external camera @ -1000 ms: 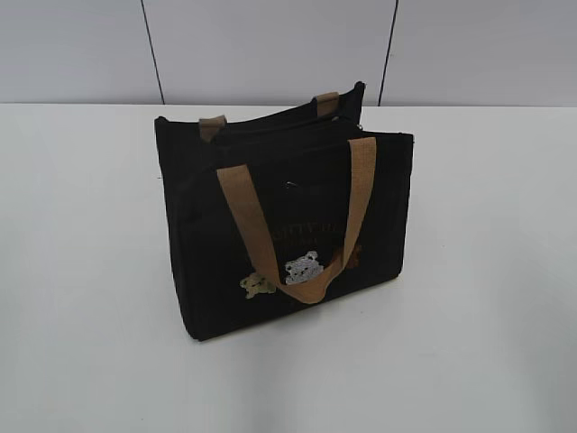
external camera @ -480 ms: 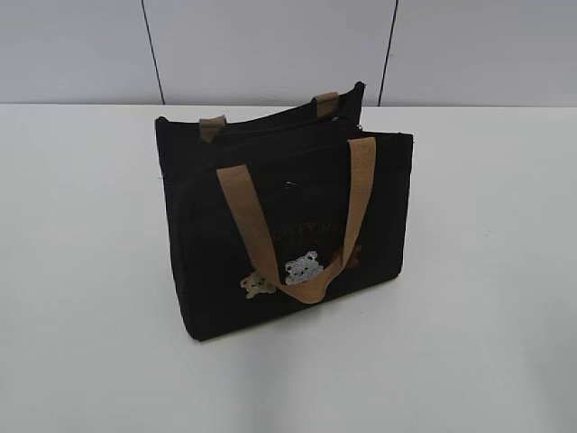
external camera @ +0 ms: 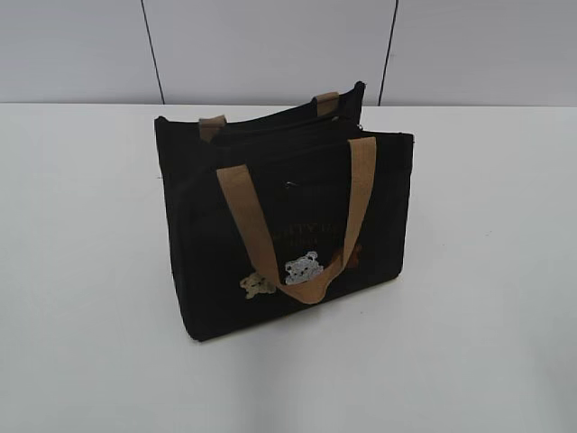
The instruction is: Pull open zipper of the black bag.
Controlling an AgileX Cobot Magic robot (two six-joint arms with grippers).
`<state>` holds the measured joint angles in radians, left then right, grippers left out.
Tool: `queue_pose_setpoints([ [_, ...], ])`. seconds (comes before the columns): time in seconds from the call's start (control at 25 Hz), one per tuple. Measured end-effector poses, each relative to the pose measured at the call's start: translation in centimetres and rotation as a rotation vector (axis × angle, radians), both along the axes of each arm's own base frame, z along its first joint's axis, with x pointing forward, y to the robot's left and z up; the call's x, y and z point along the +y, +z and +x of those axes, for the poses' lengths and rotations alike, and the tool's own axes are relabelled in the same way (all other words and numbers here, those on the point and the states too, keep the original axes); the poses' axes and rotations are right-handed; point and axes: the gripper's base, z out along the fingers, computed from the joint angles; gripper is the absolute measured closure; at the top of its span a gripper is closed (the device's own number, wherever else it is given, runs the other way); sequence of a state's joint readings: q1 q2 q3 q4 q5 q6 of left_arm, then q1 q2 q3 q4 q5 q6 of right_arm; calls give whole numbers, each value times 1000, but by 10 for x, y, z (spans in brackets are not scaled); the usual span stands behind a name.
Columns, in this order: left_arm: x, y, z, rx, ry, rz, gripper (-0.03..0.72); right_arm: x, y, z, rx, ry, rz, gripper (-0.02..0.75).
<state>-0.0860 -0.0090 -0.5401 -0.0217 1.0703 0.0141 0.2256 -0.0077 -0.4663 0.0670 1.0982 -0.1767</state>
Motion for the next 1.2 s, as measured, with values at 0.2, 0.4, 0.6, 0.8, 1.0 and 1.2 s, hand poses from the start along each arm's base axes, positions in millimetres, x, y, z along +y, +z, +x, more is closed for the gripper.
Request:
queue_pose_setpoints([
  [0.2, 0, 0, 0, -2, 0, 0, 234, 0, 0, 0, 2, -2, 2, 328],
  [0.4, 0, 0, 0, -2, 0, 0, 234, 0, 0, 0, 1, -2, 3, 328],
  [0.6, 0, 0, 0, -2, 0, 0, 234, 0, 0, 0, 1, -8, 3, 328],
  [0.8, 0, 0, 0, -2, 0, 0, 234, 0, 0, 1, 1, -92, 5, 328],
  [1.0, 0, 0, 0, -1, 0, 0, 234, 1, 0, 1, 1, -150, 5, 328],
  [1.2, 0, 0, 0, -1, 0, 0, 235, 1, 0, 1, 1, -153, 5, 328],
])
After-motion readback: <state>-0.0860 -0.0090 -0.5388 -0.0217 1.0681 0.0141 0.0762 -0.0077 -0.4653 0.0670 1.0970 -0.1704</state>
